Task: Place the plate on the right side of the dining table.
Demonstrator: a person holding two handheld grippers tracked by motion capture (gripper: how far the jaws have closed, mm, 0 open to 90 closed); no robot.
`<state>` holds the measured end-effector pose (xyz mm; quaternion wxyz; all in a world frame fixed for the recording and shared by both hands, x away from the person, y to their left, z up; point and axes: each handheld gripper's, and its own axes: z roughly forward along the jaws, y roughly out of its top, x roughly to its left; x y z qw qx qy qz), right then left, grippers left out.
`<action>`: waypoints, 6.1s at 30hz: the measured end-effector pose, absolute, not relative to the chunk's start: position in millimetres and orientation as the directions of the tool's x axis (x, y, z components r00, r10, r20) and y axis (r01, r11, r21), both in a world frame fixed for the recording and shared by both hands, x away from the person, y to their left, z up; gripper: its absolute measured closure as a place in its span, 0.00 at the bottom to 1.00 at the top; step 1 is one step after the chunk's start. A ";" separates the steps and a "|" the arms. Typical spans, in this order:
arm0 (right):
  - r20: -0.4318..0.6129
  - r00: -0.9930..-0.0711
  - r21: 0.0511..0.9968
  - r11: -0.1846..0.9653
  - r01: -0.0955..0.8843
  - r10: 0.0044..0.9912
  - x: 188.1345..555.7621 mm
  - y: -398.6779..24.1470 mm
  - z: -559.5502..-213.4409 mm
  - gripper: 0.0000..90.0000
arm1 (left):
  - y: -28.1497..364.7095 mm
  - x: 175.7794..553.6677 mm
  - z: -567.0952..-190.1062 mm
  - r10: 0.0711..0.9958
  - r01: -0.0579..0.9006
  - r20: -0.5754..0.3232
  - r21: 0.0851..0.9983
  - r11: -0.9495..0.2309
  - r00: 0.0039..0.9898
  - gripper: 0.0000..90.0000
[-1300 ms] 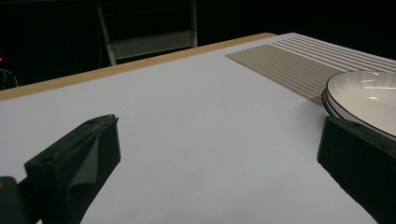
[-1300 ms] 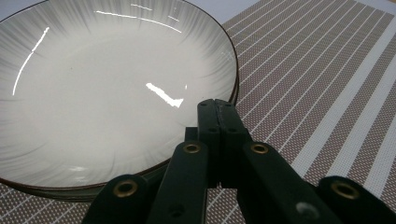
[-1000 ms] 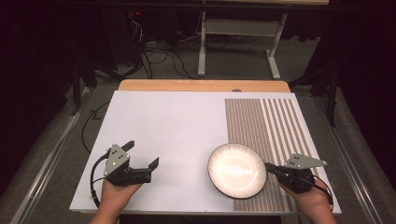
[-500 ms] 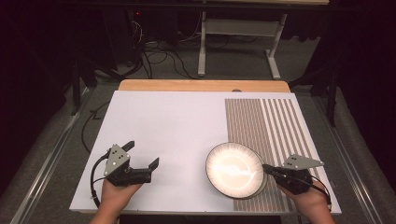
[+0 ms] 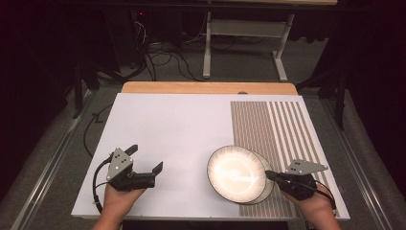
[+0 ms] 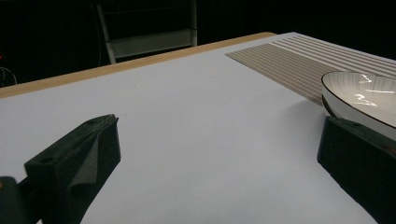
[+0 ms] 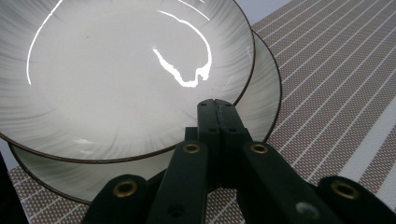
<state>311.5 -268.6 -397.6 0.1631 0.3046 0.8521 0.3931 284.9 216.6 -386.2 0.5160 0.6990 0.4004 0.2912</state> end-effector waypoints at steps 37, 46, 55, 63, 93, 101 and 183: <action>-0.033 -0.799 0.752 0.541 0.376 0.601 308.7 -254.1 -400.9 1.00 | 216.7 284.8 -385.9 0.859 0.260 -0.011 0.955 -0.143 0.511 0.00; -0.039 -0.811 0.745 0.558 0.366 0.583 307.3 -245.4 -402.2 1.00 | 195.9 288.8 -372.7 0.821 0.261 -0.034 0.955 -0.142 0.570 0.00; -0.046 -0.814 0.744 0.563 0.359 0.579 307.2 -242.3 -402.4 1.00 | 143.8 299.6 -362.0 0.760 0.281 -0.072 0.948 -0.149 0.645 0.00; -0.048 -0.815 0.743 0.566 0.358 0.578 307.5 -242.6 -402.2 1.00 | 106.2 313.0 -370.5 0.709 0.371 -0.143 0.911 -0.178 0.691 0.00; -0.063 -0.811 0.738 0.575 0.354 0.581 306.9 -242.5 -402.4 1.00 | 78.3 343.8 -398.0 0.614 0.790 -0.536 0.553 -0.264 0.580 0.61; -0.070 -0.813 0.739 0.578 0.347 0.578 306.2 -242.1 -402.2 1.00 | 80.0 345.9 -398.7 0.615 0.813 -0.564 0.530 -0.242 0.551 0.65; -0.024 -0.569 0.931 0.226 0.287 0.822 302.1 -307.2 -369.4 0.02 | 128.4 315.0 -375.8 0.657 0.350 -0.178 0.926 -0.141 0.733 0.88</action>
